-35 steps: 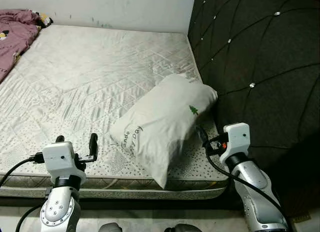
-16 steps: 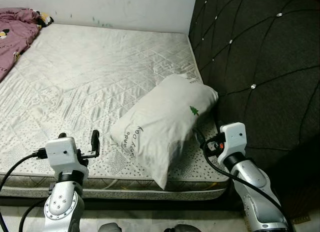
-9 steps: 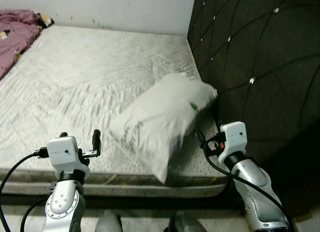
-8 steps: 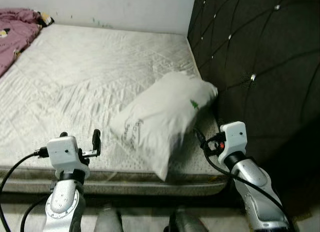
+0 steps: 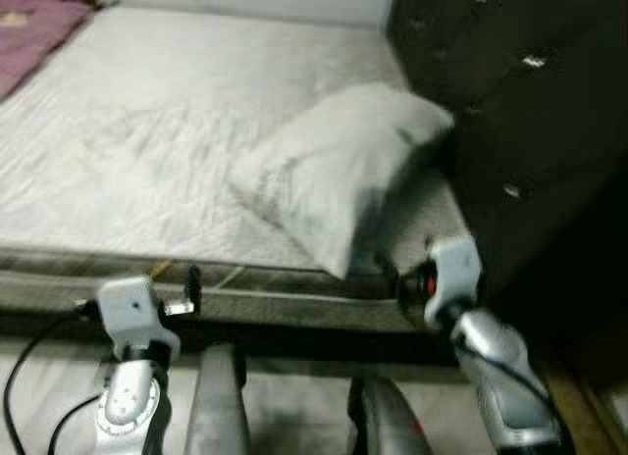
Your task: Clean up the room
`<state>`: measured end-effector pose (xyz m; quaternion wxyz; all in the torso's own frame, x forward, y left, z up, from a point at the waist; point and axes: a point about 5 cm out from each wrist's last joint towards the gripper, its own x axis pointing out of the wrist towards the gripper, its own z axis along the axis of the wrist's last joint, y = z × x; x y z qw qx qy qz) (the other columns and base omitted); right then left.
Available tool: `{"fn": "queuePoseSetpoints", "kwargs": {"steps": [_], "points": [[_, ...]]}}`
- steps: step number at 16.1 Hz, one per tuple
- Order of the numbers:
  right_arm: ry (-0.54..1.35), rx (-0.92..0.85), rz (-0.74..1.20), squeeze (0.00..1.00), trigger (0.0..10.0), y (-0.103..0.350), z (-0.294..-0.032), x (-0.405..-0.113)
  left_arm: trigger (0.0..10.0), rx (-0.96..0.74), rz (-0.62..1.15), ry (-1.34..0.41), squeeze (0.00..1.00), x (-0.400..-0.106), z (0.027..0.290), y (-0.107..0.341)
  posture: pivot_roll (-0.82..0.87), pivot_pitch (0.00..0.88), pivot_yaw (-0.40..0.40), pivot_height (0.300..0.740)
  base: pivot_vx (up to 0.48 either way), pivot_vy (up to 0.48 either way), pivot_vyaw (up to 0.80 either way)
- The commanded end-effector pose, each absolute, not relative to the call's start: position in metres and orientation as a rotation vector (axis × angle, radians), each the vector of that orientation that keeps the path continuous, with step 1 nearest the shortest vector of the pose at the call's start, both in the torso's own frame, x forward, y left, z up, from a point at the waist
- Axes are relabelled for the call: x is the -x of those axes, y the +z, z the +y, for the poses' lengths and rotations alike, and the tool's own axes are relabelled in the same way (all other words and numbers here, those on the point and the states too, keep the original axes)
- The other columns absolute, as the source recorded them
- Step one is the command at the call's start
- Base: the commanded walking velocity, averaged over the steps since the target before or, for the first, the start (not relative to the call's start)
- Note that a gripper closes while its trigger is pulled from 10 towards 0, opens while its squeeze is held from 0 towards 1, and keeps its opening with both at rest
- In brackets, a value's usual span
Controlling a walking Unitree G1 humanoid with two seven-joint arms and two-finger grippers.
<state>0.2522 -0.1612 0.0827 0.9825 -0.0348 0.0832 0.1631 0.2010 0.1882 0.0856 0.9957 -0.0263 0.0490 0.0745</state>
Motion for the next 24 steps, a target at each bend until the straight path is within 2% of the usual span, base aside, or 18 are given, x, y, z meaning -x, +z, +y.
{"fn": "queuePoseSetpoints", "kwargs": {"steps": [1, 6, 16, 20, 21, 24], "points": [[0.331, 0.077, 0.126, 0.0, 10.0, 0.0935, -0.1615, -0.2578, 10.0, 0.049, 0.028, 0.134, 0.0, -0.2081, 0.1864, 0.1006, 0.01, 0.0, -0.081, 0.6, 0.0, 0.0, 0.0], [0.349, 0.077, 0.133, 0.0, 10.0, 0.0922, -0.1608, -0.2579, 10.0, 0.063, 0.02, 0.12, 0.0, -0.2074, 0.1846, 0.1007, 0.01, 0.0, -0.085, 0.6, 0.236, 0.0, 0.0], [0.365, 0.081, 0.135, 0.0, 10.0, 0.0918, -0.1591, -0.2609, 10.0, 0.064, 0.013, 0.1, 0.0, -0.2116, 0.1826, 0.1013, 0.01, 0.0, -0.087, 0.6, 0.377, 0.0, 0.0], [0.363, 0.079, 0.138, 0.0, 10.0, 0.0909, -0.1593, -0.262, 10.0, 0.065, 0.041, 0.119, 0.0, -0.2132, 0.1838, 0.0979, 0.01, 0.0, -0.086, 0.6, 0.0, 0.0, 0.0], [0.383, 0.12, 0.132, 0.0, 10.0, 0.091, -0.157, -0.2611, 10.0, 0.064, 0.043, 0.117, 0.0, -0.2138, 0.1836, 0.0977, 0.01, 0.0, -0.085, 0.6, 0.0, 0.0, 0.79], [0.372, 0.098, 0.135, 0.0, 10.0, 0.0904, -0.1579, -0.2612, 10.0, 0.062, 0.045, 0.117, 0.0, -0.2139, 0.1837, 0.0976, 0.01, 0.0, -0.083, 0.6, 0.0, 0.0, 0.78]]}}
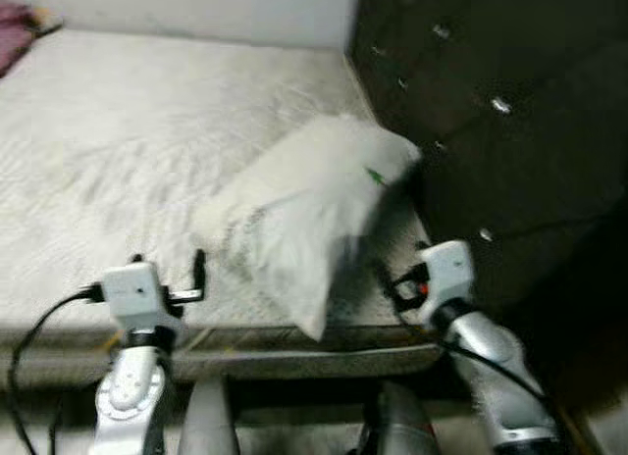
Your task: Clean up the room
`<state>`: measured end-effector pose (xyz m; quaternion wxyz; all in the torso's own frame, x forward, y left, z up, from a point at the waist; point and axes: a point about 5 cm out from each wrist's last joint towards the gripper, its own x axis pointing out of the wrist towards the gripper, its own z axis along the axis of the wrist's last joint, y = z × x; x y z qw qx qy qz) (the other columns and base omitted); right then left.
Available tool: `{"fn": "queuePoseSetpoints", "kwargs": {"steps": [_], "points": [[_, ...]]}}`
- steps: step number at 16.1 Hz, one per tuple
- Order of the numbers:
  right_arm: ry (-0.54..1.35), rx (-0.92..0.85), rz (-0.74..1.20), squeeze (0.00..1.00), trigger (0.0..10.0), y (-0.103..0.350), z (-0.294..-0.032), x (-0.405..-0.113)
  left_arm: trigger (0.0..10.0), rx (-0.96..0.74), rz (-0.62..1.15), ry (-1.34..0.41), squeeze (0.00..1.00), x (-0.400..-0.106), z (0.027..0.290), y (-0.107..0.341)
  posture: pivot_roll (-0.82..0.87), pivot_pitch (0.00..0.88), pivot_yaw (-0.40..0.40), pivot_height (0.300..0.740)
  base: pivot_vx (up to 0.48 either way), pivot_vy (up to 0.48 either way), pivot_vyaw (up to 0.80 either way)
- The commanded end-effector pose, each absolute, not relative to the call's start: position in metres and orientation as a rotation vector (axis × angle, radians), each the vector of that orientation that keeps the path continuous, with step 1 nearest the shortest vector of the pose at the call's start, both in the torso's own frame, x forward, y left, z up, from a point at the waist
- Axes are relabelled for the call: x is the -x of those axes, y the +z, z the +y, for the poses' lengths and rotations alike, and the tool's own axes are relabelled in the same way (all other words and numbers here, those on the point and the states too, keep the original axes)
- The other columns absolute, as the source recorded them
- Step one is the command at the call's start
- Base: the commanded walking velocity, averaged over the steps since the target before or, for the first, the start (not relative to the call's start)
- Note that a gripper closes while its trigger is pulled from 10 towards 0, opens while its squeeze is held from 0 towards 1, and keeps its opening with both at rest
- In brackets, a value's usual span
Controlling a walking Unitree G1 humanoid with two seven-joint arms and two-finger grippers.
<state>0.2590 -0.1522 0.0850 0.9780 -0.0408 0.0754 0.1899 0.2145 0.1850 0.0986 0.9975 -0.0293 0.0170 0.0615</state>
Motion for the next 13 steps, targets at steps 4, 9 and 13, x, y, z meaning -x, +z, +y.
{"fn": "queuePoseSetpoints", "kwargs": {"steps": [4, 9, 13], "points": [[0.397, 0.111, 0.151, 0.0, 10.0, 0.0882, -0.1567, -0.2615, 10.0, 0.061, 0.052, 0.118, 0.0, -0.2145, 0.1839, 0.0968, 0.01, 0.0, -0.082, 0.6, 0.0, 0.0, 0.11], [0.39, 0.12, 0.166, 0.0, 10.0, 0.0859, -0.1565, -0.2616, 10.0, 0.062, 0.057, 0.119, 0.0, -0.2139, 0.1843, 0.0966, 0.01, 0.0, -0.083, 0.6, 0.0, 0.0, 0.79], [0.395, 0.092, 0.167, 0.0, 10.0, 0.0858, -0.1563, -0.2619, 10.0, 0.065, 0.063, 0.117, 0.0, -0.2144, 0.1841, 0.0959, 0.01, 0.0, -0.084, 0.6, 0.0, 0.0, 0.0]]}}
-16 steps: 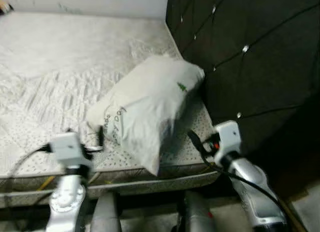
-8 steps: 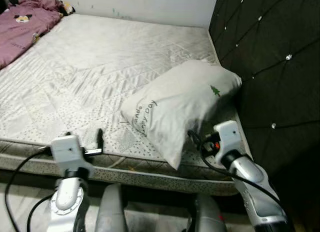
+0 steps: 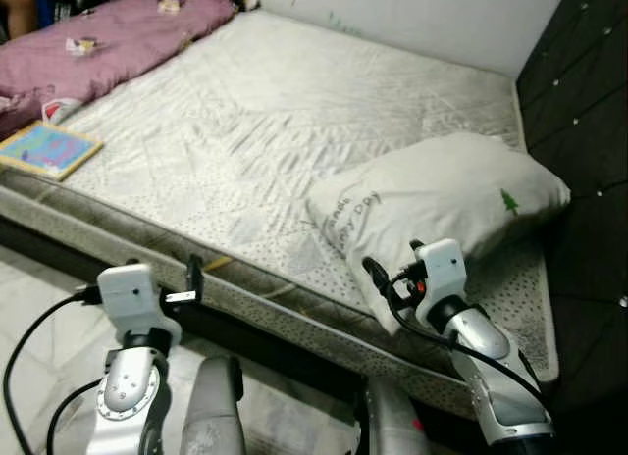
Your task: Clean up the room
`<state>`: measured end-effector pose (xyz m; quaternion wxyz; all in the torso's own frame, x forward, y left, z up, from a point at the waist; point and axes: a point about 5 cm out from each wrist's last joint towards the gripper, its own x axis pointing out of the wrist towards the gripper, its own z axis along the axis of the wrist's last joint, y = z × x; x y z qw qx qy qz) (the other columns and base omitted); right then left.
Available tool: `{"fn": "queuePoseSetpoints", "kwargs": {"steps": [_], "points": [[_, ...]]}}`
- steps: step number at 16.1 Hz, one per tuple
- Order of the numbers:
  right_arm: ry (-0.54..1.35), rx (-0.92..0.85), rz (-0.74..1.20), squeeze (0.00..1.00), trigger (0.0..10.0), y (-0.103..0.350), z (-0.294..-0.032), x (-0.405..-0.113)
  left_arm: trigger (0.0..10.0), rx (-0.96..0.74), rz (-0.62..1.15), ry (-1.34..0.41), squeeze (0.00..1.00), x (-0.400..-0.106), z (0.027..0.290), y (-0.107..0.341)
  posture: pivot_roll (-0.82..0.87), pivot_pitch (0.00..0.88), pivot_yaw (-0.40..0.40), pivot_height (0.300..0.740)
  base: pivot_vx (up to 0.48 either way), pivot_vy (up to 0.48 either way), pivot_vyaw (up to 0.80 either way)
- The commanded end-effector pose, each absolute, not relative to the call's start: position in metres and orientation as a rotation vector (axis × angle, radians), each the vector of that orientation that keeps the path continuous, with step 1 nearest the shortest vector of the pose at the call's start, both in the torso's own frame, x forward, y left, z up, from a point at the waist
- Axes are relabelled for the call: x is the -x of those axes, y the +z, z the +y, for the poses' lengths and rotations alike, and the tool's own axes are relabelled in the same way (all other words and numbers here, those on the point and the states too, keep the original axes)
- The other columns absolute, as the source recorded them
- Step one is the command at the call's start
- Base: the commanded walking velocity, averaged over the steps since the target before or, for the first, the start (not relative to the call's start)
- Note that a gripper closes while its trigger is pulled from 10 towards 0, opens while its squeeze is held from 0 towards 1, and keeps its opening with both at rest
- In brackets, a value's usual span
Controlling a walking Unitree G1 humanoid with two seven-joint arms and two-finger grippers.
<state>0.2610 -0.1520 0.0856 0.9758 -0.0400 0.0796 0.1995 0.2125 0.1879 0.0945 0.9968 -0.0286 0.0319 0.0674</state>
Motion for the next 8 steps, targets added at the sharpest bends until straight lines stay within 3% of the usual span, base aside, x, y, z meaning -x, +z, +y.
{"fn": "queuePoseSetpoints", "kwargs": {"steps": [1, 8], "points": [[0.394, 0.089, 0.168, 0.0, 10.0, 0.0856, -0.1563, -0.2619, 10.0, 0.065, 0.064, 0.116, 0.0, -0.2146, 0.1838, 0.0957, 0.01, 0.0, -0.084, 0.596, 0.0, 0.0, 0.0], [0.4, 0.082, 0.169, 0.0, 10.0, 0.0862, -0.1563, -0.2624, 10.0, 0.07, 0.069, 0.119, 0.0, -0.2151, 0.1836, 0.0952, 0.01, 0.0, -0.086, 0.516, 0.0, 0.0, 0.0]]}}
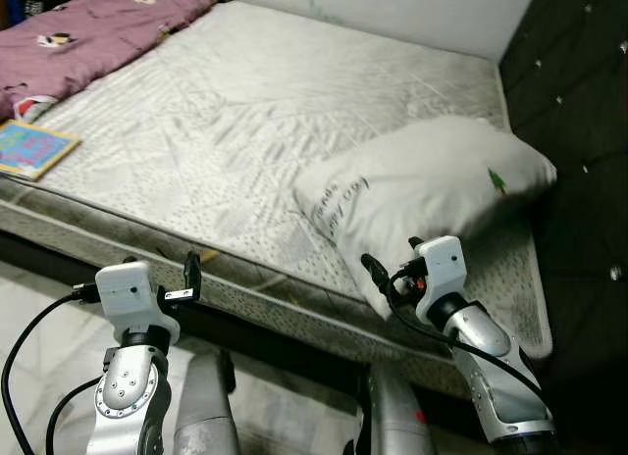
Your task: Clean up the room
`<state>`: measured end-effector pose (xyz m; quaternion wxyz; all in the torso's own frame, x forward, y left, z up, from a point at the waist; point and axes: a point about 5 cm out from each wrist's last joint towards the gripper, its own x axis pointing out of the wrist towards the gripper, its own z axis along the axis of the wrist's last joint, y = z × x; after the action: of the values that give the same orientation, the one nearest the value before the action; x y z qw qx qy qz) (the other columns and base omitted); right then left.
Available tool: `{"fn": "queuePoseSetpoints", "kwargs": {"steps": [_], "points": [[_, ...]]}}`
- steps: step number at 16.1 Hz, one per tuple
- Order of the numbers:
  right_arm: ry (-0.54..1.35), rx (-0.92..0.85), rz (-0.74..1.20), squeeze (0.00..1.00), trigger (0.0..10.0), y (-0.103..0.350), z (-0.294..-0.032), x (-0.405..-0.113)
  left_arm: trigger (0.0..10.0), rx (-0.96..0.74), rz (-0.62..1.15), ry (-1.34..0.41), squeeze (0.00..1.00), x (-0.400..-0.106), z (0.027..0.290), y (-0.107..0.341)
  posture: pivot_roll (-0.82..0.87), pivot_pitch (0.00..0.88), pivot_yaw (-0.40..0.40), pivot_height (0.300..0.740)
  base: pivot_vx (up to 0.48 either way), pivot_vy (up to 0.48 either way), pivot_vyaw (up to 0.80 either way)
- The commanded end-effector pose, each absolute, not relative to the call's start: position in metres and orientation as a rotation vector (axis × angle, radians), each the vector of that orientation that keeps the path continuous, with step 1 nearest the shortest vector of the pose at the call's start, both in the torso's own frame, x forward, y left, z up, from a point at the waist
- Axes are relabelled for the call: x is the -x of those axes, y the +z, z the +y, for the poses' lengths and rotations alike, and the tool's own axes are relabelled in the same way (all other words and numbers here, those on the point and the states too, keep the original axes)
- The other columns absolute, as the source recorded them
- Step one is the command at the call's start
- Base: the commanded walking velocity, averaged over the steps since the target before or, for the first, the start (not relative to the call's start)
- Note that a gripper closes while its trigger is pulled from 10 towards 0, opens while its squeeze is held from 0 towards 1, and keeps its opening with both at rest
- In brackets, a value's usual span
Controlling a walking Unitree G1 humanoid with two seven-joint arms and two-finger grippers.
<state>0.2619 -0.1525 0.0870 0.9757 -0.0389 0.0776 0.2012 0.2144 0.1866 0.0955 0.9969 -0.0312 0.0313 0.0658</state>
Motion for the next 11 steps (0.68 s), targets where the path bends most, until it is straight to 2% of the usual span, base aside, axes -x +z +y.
{"fn": "queuePoseSetpoints", "kwargs": {"steps": [1, 5, 11], "points": [[0.4, 0.081, 0.168, 0.0, 10.0, 0.0863, -0.1562, -0.2624, 10.0, 0.068, 0.07, 0.119, 0.0, -0.2151, 0.1837, 0.0952, 0.01, 0.0, -0.086, 0.501, 0.0, 0.0, 0.0], [0.389, 0.078, 0.176, 0.0, 10.0, 0.085, -0.1576, -0.263, 10.0, 0.073, 0.036, 0.107, 0.0, -0.2153, 0.1826, 0.0986, 0.01, 0.0, -0.086, 0.501, 0.0, 0.0, 0.0], [0.388, 0.075, 0.179, 0.0, 10.0, 0.0843, -0.1577, -0.2642, 10.0, 0.078, 0.036, 0.102, 0.0, -0.216, 0.1818, 0.0984, 0.01, 0.0, -0.089, 0.501, 0.311, 0.0, 0.0]]}}
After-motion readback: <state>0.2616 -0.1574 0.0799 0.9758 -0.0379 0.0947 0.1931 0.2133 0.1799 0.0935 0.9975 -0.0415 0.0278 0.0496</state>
